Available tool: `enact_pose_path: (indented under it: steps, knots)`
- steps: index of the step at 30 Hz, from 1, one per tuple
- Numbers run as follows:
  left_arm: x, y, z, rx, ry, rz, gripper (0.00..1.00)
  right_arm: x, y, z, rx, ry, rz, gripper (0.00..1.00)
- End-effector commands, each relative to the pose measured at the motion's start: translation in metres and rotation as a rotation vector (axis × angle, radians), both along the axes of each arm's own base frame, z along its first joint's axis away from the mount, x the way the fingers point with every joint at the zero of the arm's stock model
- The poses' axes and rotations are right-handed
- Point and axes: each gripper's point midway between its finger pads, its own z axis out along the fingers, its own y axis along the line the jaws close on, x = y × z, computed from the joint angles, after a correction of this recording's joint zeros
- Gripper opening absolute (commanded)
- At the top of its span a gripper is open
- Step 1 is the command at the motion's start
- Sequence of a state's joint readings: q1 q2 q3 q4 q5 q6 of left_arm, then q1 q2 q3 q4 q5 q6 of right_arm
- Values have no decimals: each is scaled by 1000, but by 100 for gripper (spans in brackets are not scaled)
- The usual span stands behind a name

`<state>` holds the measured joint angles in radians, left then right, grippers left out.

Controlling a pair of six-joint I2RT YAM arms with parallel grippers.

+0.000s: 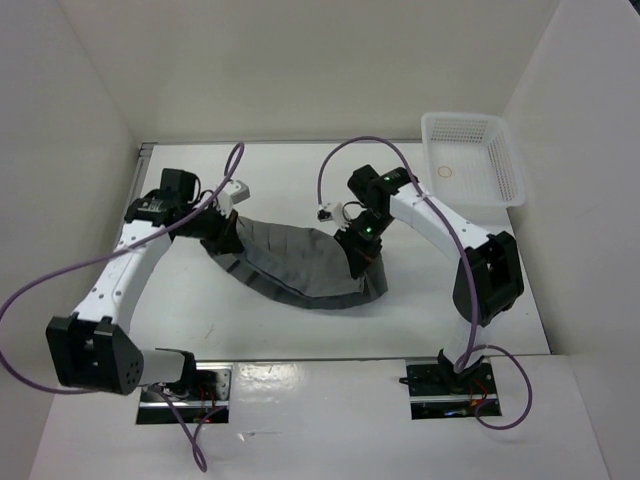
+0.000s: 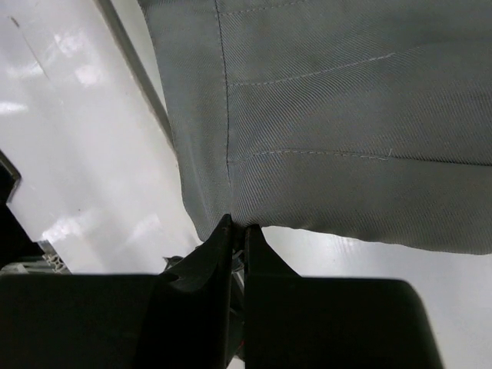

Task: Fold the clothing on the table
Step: Fold the skirt

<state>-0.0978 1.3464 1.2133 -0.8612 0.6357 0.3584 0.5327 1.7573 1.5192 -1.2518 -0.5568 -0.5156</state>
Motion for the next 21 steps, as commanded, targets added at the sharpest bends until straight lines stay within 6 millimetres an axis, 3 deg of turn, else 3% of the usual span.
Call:
enact_pose_path:
  steps: [1,5,7,13,15,18,21]
  knots:
    - [-17,13,12,47,-58,54,0,-22,3,22,42,-15,49,0]
    - [-33,19,36,60,-134,80,0,-23,4,21,32,-19,59,0]
    - [-35,22,38,56,-131,99,0,-22,6,24,45,-22,59,0]
    - [-26,25,54,39,-176,125,0,-15,5,26,29,-57,56,0]
    - [-15,26,44,43,-168,143,0,-12,3,27,14,-70,45,0]
    - [5,27,37,50,-157,156,0,8,5,34,-3,-159,-8,0]
    - [30,27,34,52,-170,183,0,48,-5,52,-1,-279,-129,0]
